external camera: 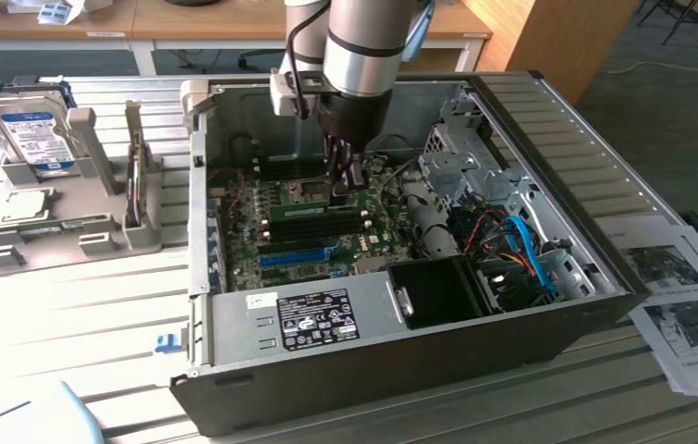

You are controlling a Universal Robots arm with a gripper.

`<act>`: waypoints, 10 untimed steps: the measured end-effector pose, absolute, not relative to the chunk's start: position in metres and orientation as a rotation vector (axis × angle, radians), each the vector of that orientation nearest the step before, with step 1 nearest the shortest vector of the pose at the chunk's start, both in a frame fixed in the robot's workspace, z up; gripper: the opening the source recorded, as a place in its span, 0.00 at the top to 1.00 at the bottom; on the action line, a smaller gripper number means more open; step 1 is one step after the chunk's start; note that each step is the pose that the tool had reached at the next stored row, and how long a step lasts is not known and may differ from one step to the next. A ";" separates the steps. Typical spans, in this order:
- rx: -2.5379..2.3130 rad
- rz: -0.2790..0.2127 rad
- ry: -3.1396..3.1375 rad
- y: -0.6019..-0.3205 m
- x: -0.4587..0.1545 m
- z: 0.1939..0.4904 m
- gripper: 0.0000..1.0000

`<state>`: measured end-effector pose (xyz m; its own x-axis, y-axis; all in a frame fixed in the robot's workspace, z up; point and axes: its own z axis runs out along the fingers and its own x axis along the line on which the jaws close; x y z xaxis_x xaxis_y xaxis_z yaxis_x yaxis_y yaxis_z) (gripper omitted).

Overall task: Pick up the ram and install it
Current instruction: 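Insert the ram into the slot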

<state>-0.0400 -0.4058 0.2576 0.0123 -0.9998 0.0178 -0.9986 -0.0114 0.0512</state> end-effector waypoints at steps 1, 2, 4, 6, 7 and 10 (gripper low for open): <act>2.200 -0.036 -2.174 -0.406 -0.040 0.256 0.89; 2.200 -0.036 -2.174 -0.406 -0.040 0.255 0.89; 2.200 -0.036 -2.174 -0.406 -0.040 0.253 0.89; 2.200 -0.036 -2.174 -0.406 -0.040 0.251 0.89; 2.200 -0.036 -2.174 -0.406 -0.040 0.250 0.89; 2.200 -0.036 -2.174 -0.406 -0.040 0.247 0.89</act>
